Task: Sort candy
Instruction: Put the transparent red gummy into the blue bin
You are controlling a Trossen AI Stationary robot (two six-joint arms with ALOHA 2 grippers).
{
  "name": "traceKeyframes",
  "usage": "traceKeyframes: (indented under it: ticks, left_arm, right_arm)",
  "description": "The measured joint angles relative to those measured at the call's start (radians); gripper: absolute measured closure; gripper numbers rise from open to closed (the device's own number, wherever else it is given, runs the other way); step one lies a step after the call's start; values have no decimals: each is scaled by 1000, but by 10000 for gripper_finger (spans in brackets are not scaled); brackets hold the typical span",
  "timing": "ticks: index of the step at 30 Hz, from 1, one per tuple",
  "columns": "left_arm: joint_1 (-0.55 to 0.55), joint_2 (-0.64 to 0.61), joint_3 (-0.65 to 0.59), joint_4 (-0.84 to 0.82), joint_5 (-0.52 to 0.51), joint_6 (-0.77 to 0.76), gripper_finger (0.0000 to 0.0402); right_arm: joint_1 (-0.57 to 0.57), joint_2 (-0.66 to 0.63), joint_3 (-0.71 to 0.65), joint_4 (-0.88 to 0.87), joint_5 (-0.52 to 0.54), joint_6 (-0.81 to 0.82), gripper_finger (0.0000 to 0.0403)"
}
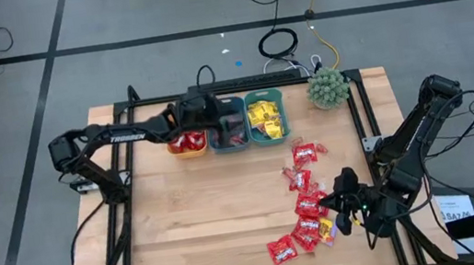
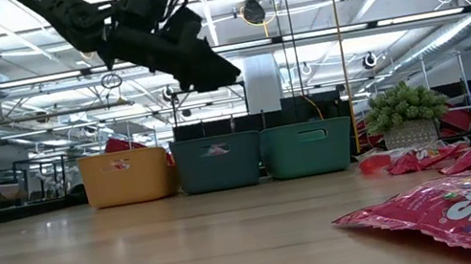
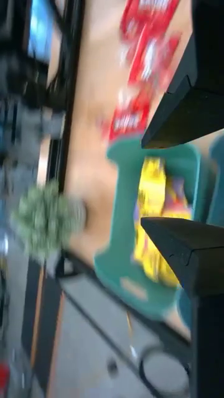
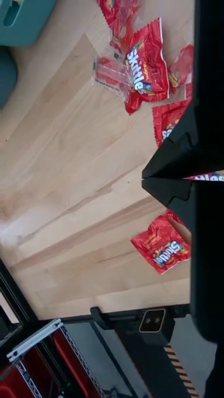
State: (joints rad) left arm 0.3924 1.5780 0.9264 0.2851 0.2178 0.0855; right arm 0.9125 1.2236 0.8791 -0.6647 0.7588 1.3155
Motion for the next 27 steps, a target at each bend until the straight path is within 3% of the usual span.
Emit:
traceKeyframes:
  ticks: [7, 17, 22, 27]
  left_arm:
    - [-23, 0, 0, -2, 153, -1, 202]
    - [-48, -10, -18, 3, 117, -105, 202]
    - [-49, -117, -234, 212, -34, -191, 202]
    - [-69, -266, -514, 546, -62, -209, 202]
  right_arm:
    - [-2, 0, 0, 0, 0, 0, 403]
    - [-24, 0, 0, -6, 3, 0, 403]
    - [-53, 0, 0, -10, 3, 0, 403]
    - [-91, 0, 0, -17, 4, 0, 400]
